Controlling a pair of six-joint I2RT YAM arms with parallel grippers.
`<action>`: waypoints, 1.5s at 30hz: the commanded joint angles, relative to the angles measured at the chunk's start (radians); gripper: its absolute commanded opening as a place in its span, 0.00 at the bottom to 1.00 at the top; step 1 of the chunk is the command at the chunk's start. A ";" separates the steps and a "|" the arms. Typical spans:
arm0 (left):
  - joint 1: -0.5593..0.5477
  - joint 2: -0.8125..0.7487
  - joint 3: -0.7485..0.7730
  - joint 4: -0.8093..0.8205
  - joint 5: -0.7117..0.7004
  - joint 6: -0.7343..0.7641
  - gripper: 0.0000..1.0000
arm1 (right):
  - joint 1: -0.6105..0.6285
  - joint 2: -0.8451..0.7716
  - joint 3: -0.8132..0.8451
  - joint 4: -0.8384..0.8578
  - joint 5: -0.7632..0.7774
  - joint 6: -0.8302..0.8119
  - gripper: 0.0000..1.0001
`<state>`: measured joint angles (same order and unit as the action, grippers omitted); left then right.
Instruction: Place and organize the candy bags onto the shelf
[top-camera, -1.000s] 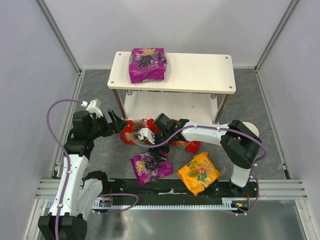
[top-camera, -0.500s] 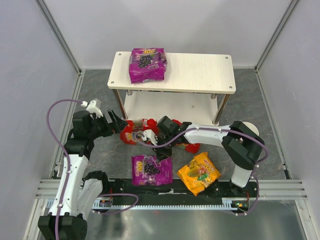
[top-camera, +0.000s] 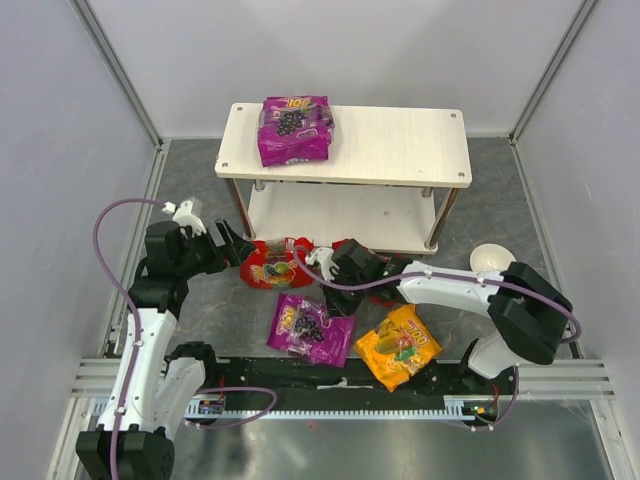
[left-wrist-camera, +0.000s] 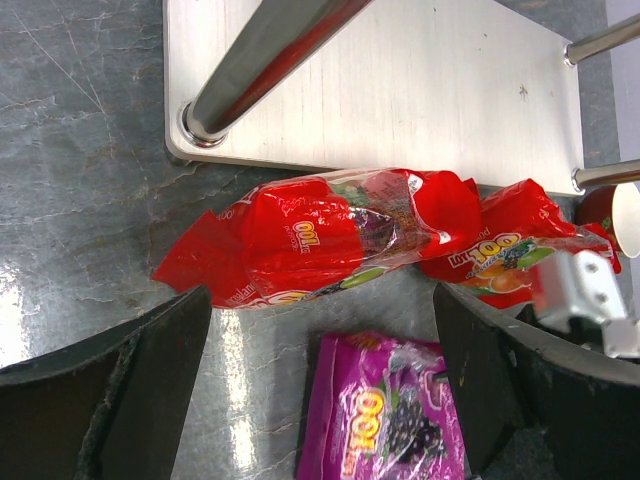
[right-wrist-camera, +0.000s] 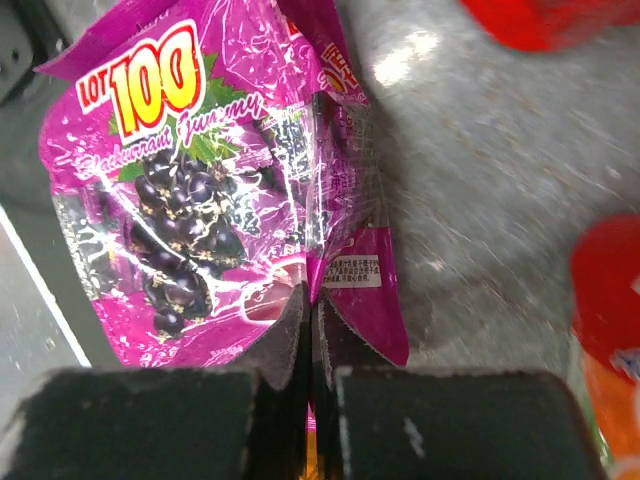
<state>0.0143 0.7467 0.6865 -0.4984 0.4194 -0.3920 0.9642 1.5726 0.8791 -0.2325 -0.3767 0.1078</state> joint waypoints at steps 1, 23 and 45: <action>-0.004 -0.001 -0.001 0.029 0.005 0.004 0.99 | -0.002 -0.111 -0.014 0.071 0.273 0.295 0.00; -0.002 0.005 -0.001 0.032 0.012 -0.001 0.99 | 0.377 -0.284 -0.072 -0.106 0.880 0.893 0.68; -0.004 0.006 -0.002 0.031 0.013 -0.001 0.99 | 0.237 -0.241 -0.218 0.255 0.586 0.635 0.74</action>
<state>0.0143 0.7540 0.6861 -0.4984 0.4202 -0.3920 1.2022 1.3128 0.6552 -0.1196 0.3271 0.8024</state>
